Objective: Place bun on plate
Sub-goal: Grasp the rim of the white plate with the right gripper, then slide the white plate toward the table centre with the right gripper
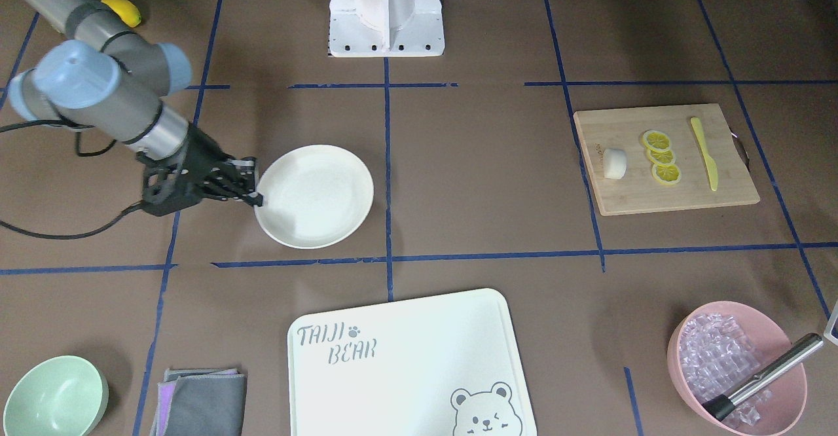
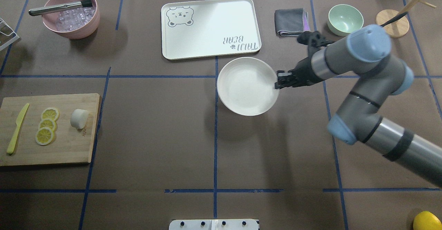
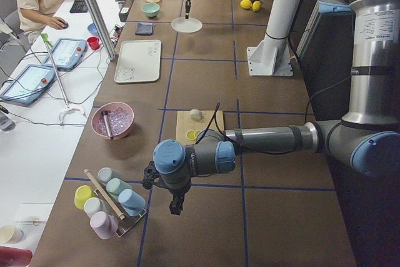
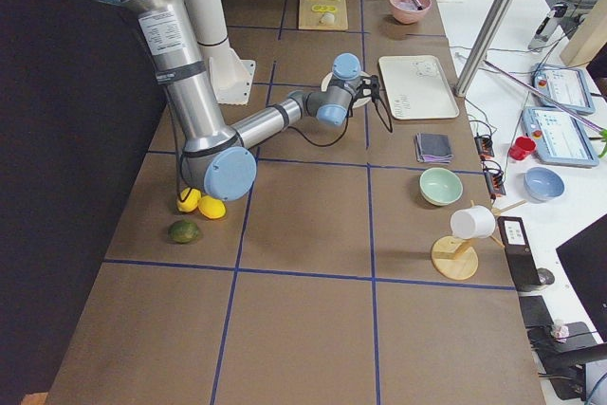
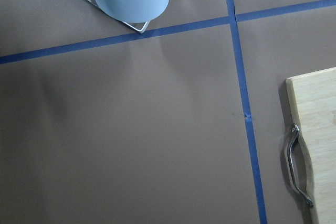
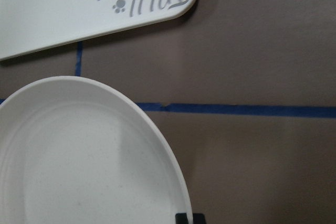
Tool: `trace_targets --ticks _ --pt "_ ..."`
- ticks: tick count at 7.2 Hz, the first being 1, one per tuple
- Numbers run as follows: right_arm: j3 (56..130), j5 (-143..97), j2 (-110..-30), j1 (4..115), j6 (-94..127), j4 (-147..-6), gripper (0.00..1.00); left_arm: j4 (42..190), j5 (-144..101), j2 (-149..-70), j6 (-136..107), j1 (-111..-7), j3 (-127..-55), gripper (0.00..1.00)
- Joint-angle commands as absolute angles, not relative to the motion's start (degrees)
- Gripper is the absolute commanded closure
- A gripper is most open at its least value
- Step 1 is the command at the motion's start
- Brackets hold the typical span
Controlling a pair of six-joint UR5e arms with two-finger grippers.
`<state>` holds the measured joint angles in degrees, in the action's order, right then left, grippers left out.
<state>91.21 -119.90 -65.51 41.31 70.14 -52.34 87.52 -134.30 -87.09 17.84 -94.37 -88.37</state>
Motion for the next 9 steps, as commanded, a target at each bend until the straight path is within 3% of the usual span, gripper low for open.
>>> trace_targets --ticks 1,3,4,5,6,9 --pt "90.19 -108.75 -58.99 30.71 74.68 -59.59 1.0 87.54 -134.21 -87.1 17.84 -94.31 -88.24 0.0" --pt "89.74 -106.1 -58.36 28.22 75.32 -60.46 0.98 87.54 -134.21 -87.1 17.84 -94.31 -88.15 0.0" --pt "89.82 -106.17 -58.45 28.21 75.24 -60.56 0.81 87.54 -134.3 -87.1 17.84 -94.31 -87.98 0.0" --pt "90.0 -106.35 -58.45 28.3 75.32 -61.08 0.24 87.54 -134.3 -87.1 17.84 -94.31 -87.98 0.0" --pt "91.04 -106.35 -58.45 28.3 75.32 -63.52 0.02 87.54 -134.3 -87.1 17.84 -94.31 -87.98 0.0" --pt "98.07 -114.74 -59.41 39.49 68.09 -78.62 0.01 87.63 -134.3 -87.01 18.46 -94.31 -88.07 0.0"
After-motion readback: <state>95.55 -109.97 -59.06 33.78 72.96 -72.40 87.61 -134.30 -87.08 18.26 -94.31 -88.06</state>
